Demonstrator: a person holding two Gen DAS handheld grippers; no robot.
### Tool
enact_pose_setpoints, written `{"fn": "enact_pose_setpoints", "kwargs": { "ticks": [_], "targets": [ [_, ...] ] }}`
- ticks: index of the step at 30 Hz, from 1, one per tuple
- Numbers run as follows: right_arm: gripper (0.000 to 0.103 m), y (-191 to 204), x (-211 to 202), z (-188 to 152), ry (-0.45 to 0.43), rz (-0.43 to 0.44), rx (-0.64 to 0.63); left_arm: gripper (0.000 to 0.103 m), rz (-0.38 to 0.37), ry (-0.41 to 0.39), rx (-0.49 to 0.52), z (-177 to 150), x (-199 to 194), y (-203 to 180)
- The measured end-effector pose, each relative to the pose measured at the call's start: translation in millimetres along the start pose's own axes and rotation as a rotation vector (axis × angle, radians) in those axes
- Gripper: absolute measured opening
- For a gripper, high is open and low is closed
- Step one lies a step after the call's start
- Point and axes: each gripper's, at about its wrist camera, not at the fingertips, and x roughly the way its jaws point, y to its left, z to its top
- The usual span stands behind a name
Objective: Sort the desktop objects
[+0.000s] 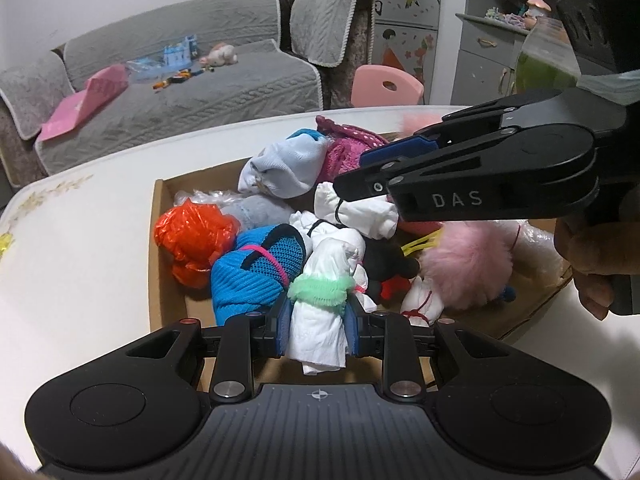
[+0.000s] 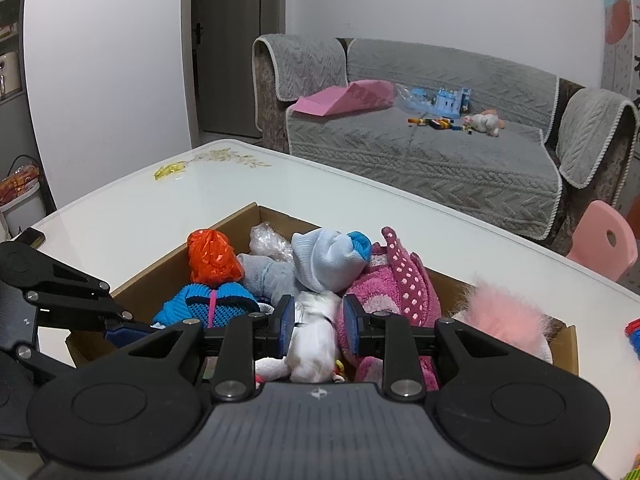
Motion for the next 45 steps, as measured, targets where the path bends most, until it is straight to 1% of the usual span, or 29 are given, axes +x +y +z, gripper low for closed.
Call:
{"fn": "enact_pose_setpoints", "kwargs": {
  "ticks": [4, 5, 6, 9, 10, 11, 12, 14, 16, 18, 20, 22, 27, 29, 30, 32, 35, 36, 37, 38, 40, 41, 45],
  "targets": [
    [0.025, 0, -2, -1, -0.008, -0.004, 0.002, 0.038, -0.006, 0.004, -0.005, -1, 1, 0],
    [0.025, -1, -3, -1, -0.01, -0.005, 0.001, 0.044, -0.01, 0.005, -0.01, -1, 1, 1],
    [0.025, -1, -4, -1, -0.014, -0.006, 0.0, 0.047, -0.019, 0.004, -0.015, -1, 1, 1],
    [0.03, -1, -9, -1, -0.026, -0.006, 0.001, 0.07, -0.026, -0.005, -0.001, -1, -3, -3],
    [0.035, -1, -11, -1, -0.031, -0.011, -0.001, 0.086, -0.025, -0.015, 0.002, 0, -6, -4],
    [0.04, -1, -14, -2, -0.037, -0.015, -0.002, 0.092, -0.02, -0.031, 0.01, 0, -9, -6],
    [0.042, -1, -17, -3, -0.045, -0.017, -0.002, 0.094, -0.014, -0.042, 0.025, 2, -13, -8],
    [0.056, -1, -25, -4, -0.066, -0.026, 0.003, 0.102, -0.003, -0.049, 0.041, 3, -18, -10],
    [0.061, 0, -32, -7, -0.085, -0.041, 0.005, 0.103, 0.017, -0.068, 0.035, 4, -22, -12],
    [0.062, 1, -41, -9, -0.102, -0.049, 0.002, 0.103, 0.038, -0.062, 0.025, 5, -24, -13],
    [0.071, 3, -50, -12, -0.116, -0.06, 0.0, 0.103, 0.047, -0.068, 0.021, 4, -29, -14],
    [0.077, 5, -62, -17, -0.143, -0.079, -0.001, 0.103, 0.056, -0.076, 0.018, 2, -36, -17],
    [0.087, 2, -93, -30, -0.213, -0.093, 0.073, 0.103, 0.115, -0.092, 0.032, -2, -55, -30],
    [0.098, 5, -106, -39, -0.242, -0.108, 0.093, 0.103, 0.15, -0.092, 0.014, -3, -63, -33],
    [0.101, 7, -113, -44, -0.255, -0.115, 0.1, 0.103, 0.162, -0.098, -0.007, -4, -68, -33],
    [0.102, 11, -128, -55, -0.278, -0.125, 0.116, 0.103, 0.146, -0.122, -0.056, -8, -79, -33],
    [0.102, 12, -145, -72, -0.302, -0.138, 0.156, 0.103, 0.089, -0.155, -0.161, -16, -97, -30],
    [0.102, 11, -148, -79, -0.306, -0.141, 0.176, 0.103, 0.089, -0.156, -0.191, -18, -103, -30],
    [0.102, 10, -150, -85, -0.303, -0.138, 0.193, 0.103, 0.107, -0.148, -0.204, -19, -106, -31],
    [0.102, 9, -149, -86, -0.297, -0.135, 0.204, 0.103, 0.135, -0.137, -0.202, -18, -109, -33],
    [0.102, 11, -146, -92, -0.281, -0.139, 0.217, 0.103, 0.197, -0.112, -0.156, -16, -113, -43],
    [0.102, 12, -146, -93, -0.276, -0.138, 0.218, 0.103, 0.213, -0.111, -0.132, -15, -116, -48],
    [0.102, 21, -149, -94, -0.301, -0.118, 0.189, 0.103, 0.24, -0.157, -0.05, -11, -133, -69]
  ]
}}
